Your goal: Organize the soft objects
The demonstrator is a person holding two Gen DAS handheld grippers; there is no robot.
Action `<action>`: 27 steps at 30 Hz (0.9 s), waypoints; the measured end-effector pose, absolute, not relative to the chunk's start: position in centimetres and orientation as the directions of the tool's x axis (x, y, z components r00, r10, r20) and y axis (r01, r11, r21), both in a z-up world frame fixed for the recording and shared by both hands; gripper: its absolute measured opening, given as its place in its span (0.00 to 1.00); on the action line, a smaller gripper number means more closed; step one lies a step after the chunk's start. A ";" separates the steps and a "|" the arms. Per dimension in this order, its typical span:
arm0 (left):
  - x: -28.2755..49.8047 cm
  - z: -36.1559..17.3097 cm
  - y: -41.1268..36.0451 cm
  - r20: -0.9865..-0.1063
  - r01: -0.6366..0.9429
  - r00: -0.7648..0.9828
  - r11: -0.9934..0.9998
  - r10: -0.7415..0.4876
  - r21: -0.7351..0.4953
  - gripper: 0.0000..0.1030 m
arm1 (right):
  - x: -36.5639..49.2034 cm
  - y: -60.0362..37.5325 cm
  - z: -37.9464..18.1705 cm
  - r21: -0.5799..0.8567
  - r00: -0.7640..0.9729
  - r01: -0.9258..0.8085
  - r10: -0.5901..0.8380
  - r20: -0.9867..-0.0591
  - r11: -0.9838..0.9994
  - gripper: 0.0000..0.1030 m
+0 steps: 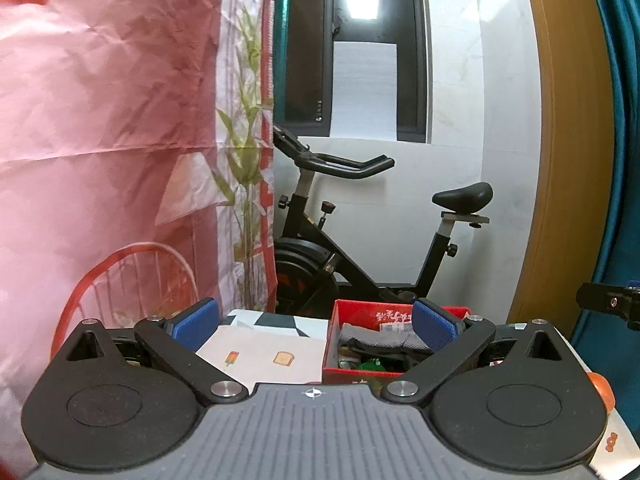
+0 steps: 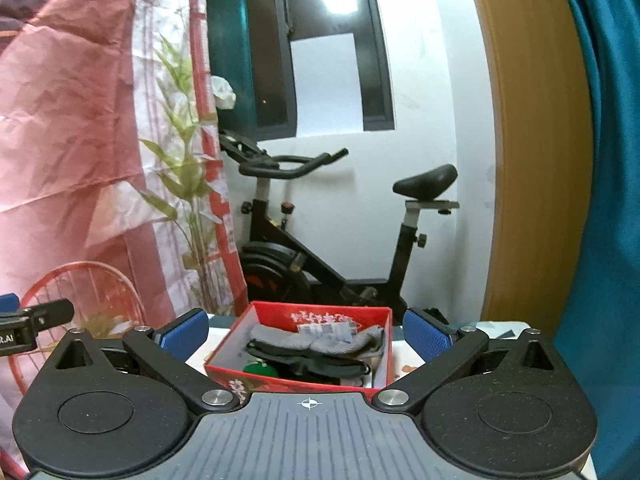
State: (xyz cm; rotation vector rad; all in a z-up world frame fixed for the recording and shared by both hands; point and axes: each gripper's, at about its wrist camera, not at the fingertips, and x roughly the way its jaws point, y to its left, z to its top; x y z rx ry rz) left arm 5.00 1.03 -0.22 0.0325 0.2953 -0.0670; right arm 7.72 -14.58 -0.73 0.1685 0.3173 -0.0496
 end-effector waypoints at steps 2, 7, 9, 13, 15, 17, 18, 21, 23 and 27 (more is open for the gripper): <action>4.2 -0.2 1.2 -0.290 0.066 0.955 0.998 -0.056 0.023 1.00 | 7.0 -14.2 -0.5 0.146 0.953 0.072 -0.025 -0.303 0.987 1.00; 2.8 0.1 1.7 -0.277 0.053 0.960 0.998 -0.045 0.023 1.00 | 6.2 -13.7 0.0 0.141 0.955 0.067 -0.023 -0.297 0.988 1.00; 2.5 0.2 1.9 -0.272 0.050 0.961 0.999 -0.043 0.020 1.00 | 5.9 -13.5 0.0 0.134 0.955 0.059 -0.017 -0.296 0.989 1.00; 2.2 0.3 2.1 -0.269 0.037 0.963 0.999 -0.031 0.017 1.00 | 5.6 -13.1 0.2 0.131 0.958 0.054 -0.014 -0.288 0.990 1.00; 2.0 0.4 2.2 -0.263 0.032 0.964 0.999 -0.026 0.019 1.00 | 5.5 -13.0 0.2 0.123 0.958 0.061 -0.023 -0.286 0.991 1.00; 1.8 0.5 2.2 -0.257 0.028 0.966 0.999 -0.022 0.021 1.00 | 5.5 -12.9 0.2 0.114 0.958 0.070 -0.035 -0.284 0.991 1.00; 1.7 0.5 2.2 -0.255 0.027 0.967 0.999 -0.021 0.021 1.00 | 5.5 -13.0 0.2 0.114 0.958 0.070 -0.035 -0.284 0.991 1.00; 1.6 0.5 2.3 -0.256 0.024 0.967 1.000 -0.019 0.016 1.00 | 5.5 -12.9 0.2 0.115 0.958 0.064 -0.029 -0.285 0.991 1.00; 1.5 0.4 2.3 -0.257 0.024 0.966 1.000 -0.020 0.013 1.00 | 5.5 -12.8 0.1 0.111 0.957 0.062 -0.027 -0.288 0.992 1.00; 1.4 0.3 2.1 -0.256 0.027 0.967 0.999 -0.021 0.020 1.00 | 5.6 -13.1 -0.2 0.116 0.955 0.071 -0.034 -0.294 0.991 1.00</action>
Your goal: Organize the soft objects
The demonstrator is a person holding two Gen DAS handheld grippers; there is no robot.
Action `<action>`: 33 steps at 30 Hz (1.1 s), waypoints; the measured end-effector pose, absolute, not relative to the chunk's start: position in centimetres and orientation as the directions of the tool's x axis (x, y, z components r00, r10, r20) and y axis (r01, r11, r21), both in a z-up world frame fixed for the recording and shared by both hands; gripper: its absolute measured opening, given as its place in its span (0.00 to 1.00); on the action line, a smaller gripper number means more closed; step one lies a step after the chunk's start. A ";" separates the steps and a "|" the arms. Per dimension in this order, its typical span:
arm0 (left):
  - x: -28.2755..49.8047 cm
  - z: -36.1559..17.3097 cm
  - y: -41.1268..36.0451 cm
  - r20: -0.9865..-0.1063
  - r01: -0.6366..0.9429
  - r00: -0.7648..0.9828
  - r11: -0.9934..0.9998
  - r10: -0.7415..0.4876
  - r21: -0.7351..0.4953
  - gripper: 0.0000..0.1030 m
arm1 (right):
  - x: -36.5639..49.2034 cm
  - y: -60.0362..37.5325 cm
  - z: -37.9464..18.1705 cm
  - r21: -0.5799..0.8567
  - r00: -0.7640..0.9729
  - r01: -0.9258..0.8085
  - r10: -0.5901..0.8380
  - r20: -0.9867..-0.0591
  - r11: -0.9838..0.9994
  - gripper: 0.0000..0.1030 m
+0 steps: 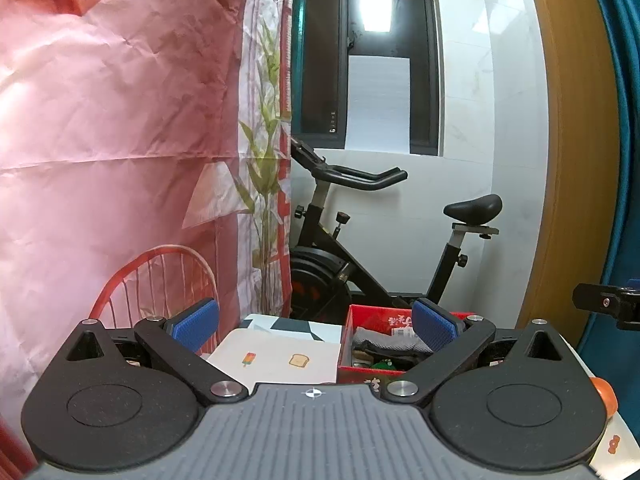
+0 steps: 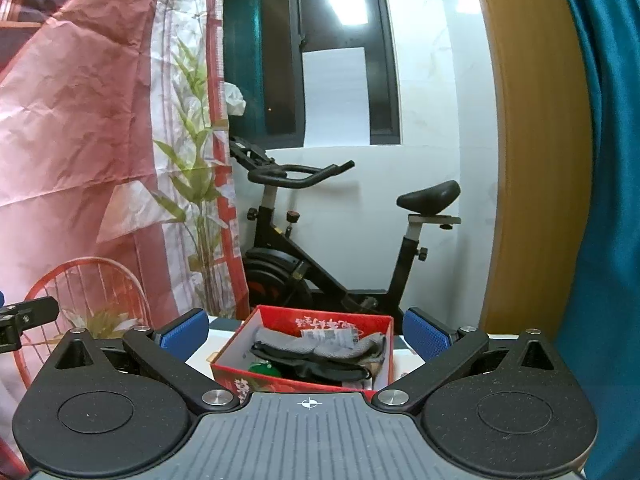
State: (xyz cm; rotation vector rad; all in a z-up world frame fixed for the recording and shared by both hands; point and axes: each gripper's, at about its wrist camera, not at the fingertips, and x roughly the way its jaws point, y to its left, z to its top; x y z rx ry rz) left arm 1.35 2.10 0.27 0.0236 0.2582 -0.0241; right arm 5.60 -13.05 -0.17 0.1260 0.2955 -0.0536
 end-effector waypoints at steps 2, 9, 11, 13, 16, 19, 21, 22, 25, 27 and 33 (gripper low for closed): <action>1.3 0.2 2.0 -0.257 0.029 0.966 0.999 -0.023 0.022 1.00 | 5.7 -13.2 -0.3 0.119 0.954 0.077 -0.038 -0.298 0.990 1.00; 1.2 0.2 2.1 -0.255 0.027 0.967 0.999 -0.021 0.021 1.00 | 5.8 -13.5 -0.7 0.126 0.951 0.084 -0.042 -0.306 0.988 1.00; 1.2 0.2 2.2 -0.250 0.023 0.968 0.999 -0.017 0.022 1.00 | 5.8 -13.5 -0.7 0.126 0.951 0.083 -0.041 -0.306 0.988 1.00; 1.1 0.2 2.3 -0.247 0.021 0.969 1.000 -0.015 0.022 1.00 | 5.8 -13.5 -0.7 0.125 0.951 0.084 -0.042 -0.306 0.989 1.00; 1.1 0.2 2.2 -0.245 0.018 0.969 1.000 -0.012 0.024 1.00 | 5.7 -13.5 -0.7 0.125 0.951 0.085 -0.043 -0.306 0.989 1.00; 1.1 0.2 2.2 -0.246 0.018 0.969 1.000 -0.011 0.024 1.00 | 5.7 -13.5 -0.8 0.120 0.951 0.085 -0.045 -0.305 0.989 1.00; 1.1 0.1 2.2 -0.244 0.017 0.970 0.999 -0.009 0.032 1.00 | 5.7 -13.4 -0.8 0.112 0.951 0.088 -0.050 -0.305 0.990 1.00; 1.0 0.1 2.2 -0.242 0.017 0.970 0.999 -0.008 0.034 1.00 | 5.7 -13.4 -0.8 0.110 0.951 0.089 -0.051 -0.306 0.990 1.00; 0.9 0.1 2.3 -0.240 0.018 0.971 0.999 -0.011 0.029 1.00 | 5.6 -13.3 -0.8 0.109 0.951 0.089 -0.052 -0.305 0.990 1.00; 0.9 0.1 2.4 -0.239 0.015 0.971 0.999 -0.008 0.028 1.00 | 5.6 -13.3 -0.8 0.110 0.951 0.089 -0.052 -0.305 0.990 1.00; 0.8 0.1 2.4 -0.242 0.011 0.970 1.000 -0.003 0.028 1.00 | 5.7 -13.2 -0.8 0.109 0.951 0.088 -0.051 -0.306 0.990 1.00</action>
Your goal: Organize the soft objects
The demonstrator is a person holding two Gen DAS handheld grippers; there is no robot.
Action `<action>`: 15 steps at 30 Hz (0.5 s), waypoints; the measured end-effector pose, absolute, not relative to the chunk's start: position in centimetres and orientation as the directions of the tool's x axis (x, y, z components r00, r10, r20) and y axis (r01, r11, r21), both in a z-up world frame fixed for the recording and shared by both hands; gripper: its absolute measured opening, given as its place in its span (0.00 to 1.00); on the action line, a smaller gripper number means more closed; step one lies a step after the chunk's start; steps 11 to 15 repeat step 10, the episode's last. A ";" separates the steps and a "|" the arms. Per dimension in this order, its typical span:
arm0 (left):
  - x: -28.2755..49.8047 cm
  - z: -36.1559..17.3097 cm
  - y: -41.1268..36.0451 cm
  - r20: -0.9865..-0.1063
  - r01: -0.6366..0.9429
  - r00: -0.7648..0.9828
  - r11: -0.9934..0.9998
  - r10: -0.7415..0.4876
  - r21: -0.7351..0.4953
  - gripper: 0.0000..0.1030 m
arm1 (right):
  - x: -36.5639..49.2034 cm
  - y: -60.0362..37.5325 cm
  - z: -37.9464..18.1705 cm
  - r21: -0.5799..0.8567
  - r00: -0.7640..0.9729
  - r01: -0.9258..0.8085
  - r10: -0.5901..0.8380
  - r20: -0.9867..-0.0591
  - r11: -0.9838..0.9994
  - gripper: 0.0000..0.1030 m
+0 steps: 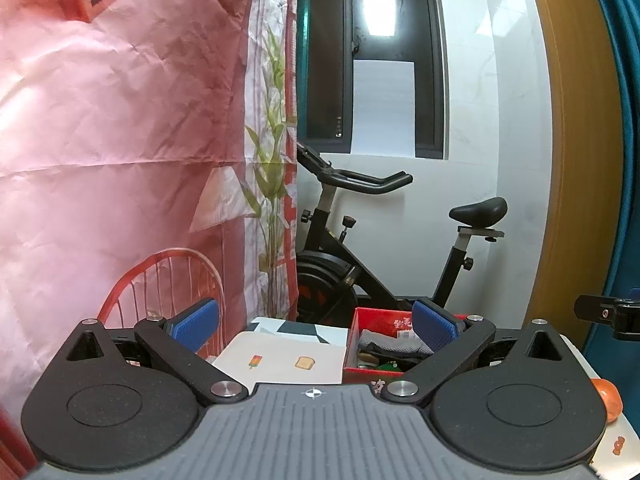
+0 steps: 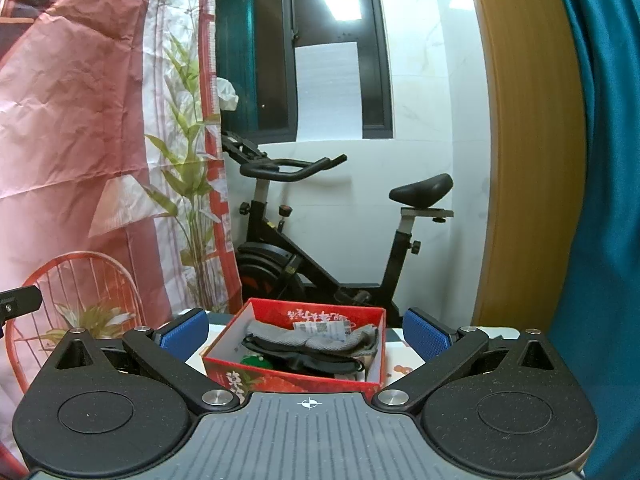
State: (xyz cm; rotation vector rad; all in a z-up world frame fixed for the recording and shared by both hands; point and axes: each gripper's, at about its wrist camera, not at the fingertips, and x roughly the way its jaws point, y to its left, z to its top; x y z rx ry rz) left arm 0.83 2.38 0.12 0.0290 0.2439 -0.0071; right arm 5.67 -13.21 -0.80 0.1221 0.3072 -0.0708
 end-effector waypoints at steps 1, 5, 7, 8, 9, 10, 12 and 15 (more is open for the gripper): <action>0.8 0.1 2.4 -0.243 0.011 0.970 1.000 -0.004 0.027 1.00 | 5.7 -13.2 -0.9 0.108 0.951 0.086 -0.049 -0.306 0.990 1.00; 0.8 0.2 2.4 -0.242 0.014 0.970 1.000 -0.008 0.026 1.00 | 5.7 -13.2 -0.9 0.109 0.951 0.087 -0.050 -0.306 0.990 1.00; 0.9 0.2 2.4 -0.243 0.015 0.970 1.000 -0.008 0.026 1.00 | 5.7 -13.2 -0.9 0.108 0.951 0.087 -0.050 -0.307 0.990 1.00; 0.8 0.2 2.4 -0.243 0.017 0.970 1.000 -0.011 0.026 1.00 | 5.7 -13.2 -1.0 0.109 0.950 0.088 -0.051 -0.308 0.990 1.00; 0.9 0.2 2.4 -0.243 0.019 0.970 0.999 -0.012 0.025 1.00 | 5.8 -13.0 -1.0 0.109 0.950 0.090 -0.052 -0.309 0.990 1.00; 0.9 0.2 2.4 -0.244 0.021 0.970 0.999 -0.014 0.024 1.00 | 5.7 -13.0 -1.0 0.110 0.950 0.090 -0.052 -0.309 0.990 1.00; 0.9 0.2 2.4 -0.244 0.021 0.970 0.999 -0.014 0.024 1.00 | 5.7 -13.0 -1.0 0.110 0.950 0.090 -0.052 -0.309 0.990 1.00; 0.9 0.2 2.4 -0.244 0.021 0.970 0.999 -0.014 0.024 1.00 | 5.7 -13.0 -1.0 0.110 0.950 0.090 -0.052 -0.309 0.990 1.00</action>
